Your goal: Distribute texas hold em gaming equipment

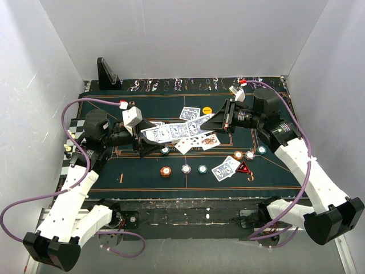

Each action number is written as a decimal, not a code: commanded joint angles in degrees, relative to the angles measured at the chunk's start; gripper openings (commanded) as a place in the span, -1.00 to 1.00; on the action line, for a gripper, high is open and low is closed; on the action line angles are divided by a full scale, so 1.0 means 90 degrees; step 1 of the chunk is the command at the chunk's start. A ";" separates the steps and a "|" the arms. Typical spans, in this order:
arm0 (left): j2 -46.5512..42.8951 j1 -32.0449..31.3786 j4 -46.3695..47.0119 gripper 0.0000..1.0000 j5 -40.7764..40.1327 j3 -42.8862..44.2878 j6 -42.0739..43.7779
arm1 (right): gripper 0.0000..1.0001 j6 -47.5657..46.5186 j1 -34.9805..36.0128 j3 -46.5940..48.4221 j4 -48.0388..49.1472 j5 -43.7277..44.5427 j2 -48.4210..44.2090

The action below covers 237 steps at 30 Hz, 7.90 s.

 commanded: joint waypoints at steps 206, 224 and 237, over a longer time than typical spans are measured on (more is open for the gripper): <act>-0.0325 0.1683 0.2189 -0.91 0.1916 -0.2110 0.0268 | 0.79 0.1789 0.1750 -0.0384 0.5564 -0.0833 0.2893; 0.0212 0.1683 0.1614 -0.84 0.1301 -0.1759 0.0483 | -0.37 0.2062 0.2141 0.0720 0.5232 -0.1077 0.3772; 0.0173 0.1683 0.0587 0.96 0.1193 -0.1222 0.0747 | -0.92 0.2229 0.2141 0.0554 0.5232 -0.1097 0.3694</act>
